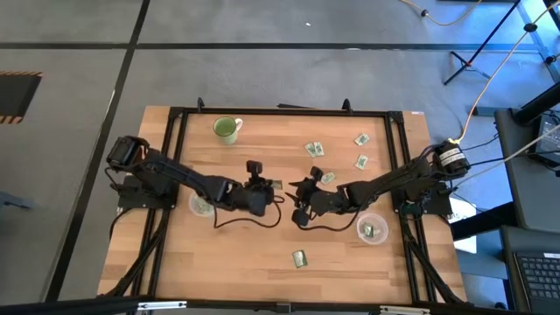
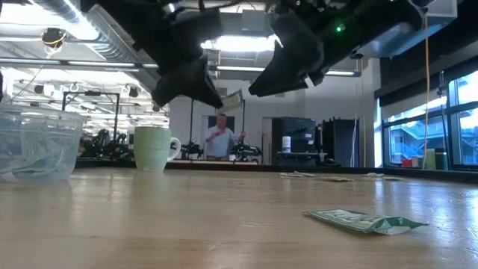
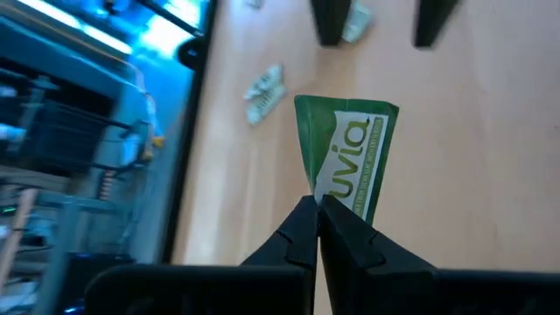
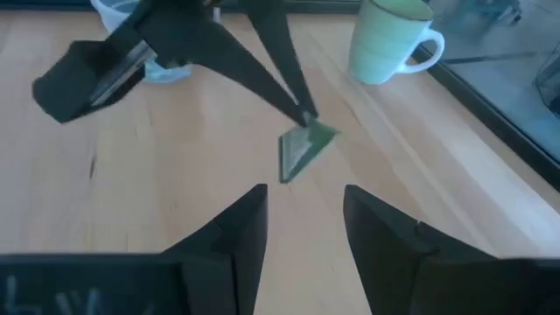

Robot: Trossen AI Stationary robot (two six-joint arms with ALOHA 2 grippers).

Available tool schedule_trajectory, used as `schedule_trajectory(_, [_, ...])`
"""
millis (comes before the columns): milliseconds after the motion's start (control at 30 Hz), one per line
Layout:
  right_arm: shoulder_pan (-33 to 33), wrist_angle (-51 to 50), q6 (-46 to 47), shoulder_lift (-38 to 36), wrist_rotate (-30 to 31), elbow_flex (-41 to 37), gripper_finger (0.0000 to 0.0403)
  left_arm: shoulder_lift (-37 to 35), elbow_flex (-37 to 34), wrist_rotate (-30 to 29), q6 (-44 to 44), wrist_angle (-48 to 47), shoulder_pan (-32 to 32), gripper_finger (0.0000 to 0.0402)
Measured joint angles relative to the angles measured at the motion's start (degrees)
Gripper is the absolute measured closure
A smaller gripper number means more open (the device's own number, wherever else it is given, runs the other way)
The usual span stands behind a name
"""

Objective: Pick and place items into bin
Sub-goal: Put the truvia packet into the right transparent bin

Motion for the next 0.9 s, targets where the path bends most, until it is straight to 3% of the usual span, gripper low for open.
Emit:
schedule_trajectory(200, [-0.25, 2.49, -1.55, -0.01, -0.01, 0.0, 0.0248, -0.04, 0.02, -6.6, 2.38, 3.74, -1.9, 0.0398])
schedule_trajectory(667, [-1.86, 8.09, -0.12, -0.02, -0.09, 0.02, 0.025, -0.07, 0.11, -9.31, 8.98, 8.86, -3.68, 0.0398])
schedule_trajectory(900, [-2.06, 8.29, 0.44, -0.02, -0.1, 0.01, 0.0304, -0.09, 0.11, -9.31, 9.43, 8.86, -3.68, 0.0398])
